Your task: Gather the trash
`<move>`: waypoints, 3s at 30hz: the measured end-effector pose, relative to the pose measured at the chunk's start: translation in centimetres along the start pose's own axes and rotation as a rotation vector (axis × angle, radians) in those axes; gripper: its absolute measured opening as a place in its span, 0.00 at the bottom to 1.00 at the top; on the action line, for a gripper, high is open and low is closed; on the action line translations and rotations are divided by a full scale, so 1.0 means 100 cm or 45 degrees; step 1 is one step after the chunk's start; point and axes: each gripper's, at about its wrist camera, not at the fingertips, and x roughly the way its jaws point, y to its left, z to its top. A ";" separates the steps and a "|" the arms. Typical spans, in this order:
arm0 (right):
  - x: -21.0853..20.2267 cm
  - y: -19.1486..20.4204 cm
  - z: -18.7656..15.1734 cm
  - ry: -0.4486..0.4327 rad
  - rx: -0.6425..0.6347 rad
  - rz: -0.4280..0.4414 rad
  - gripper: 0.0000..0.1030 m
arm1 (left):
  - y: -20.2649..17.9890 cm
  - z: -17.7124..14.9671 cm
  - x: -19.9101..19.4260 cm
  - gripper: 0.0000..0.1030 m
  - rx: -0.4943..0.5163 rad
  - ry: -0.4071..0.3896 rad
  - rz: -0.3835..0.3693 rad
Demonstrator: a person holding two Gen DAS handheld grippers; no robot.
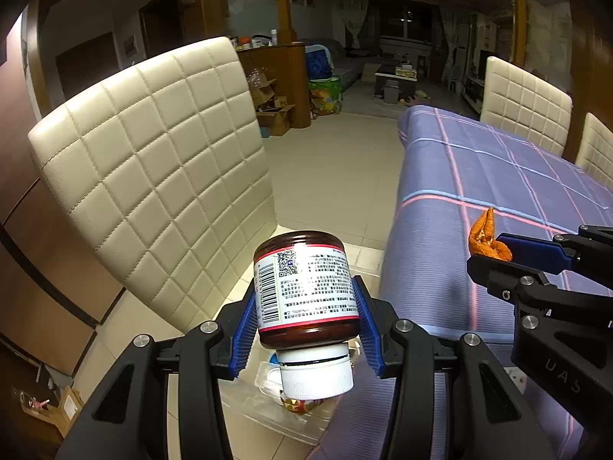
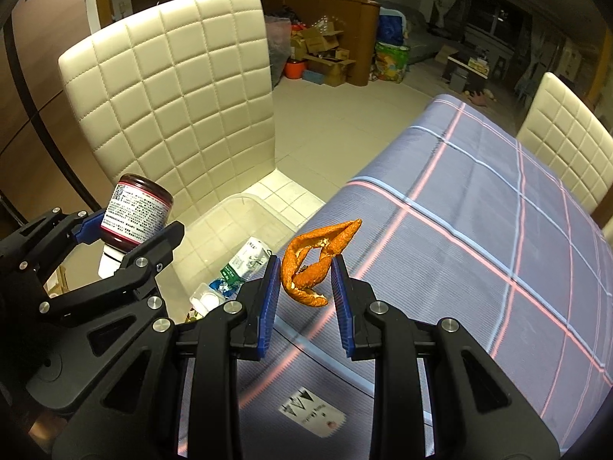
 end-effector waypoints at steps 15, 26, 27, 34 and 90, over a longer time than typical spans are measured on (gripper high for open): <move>0.015 0.018 0.015 0.006 -0.025 0.023 0.28 | 0.022 0.003 0.018 0.44 -0.046 0.025 0.031; 0.024 0.022 0.017 0.018 -0.027 0.016 0.28 | 0.028 0.003 0.028 0.45 -0.046 0.041 0.029; 0.025 0.022 0.018 0.019 -0.027 0.017 0.28 | 0.028 0.003 0.029 0.47 -0.048 0.043 0.024; 0.029 0.023 0.019 0.024 -0.025 0.014 0.28 | 0.036 0.003 0.029 0.79 -0.067 0.020 0.062; -0.159 -0.071 -0.089 -0.260 0.347 -0.324 0.96 | -0.068 -0.016 -0.122 0.79 0.007 -0.115 -0.215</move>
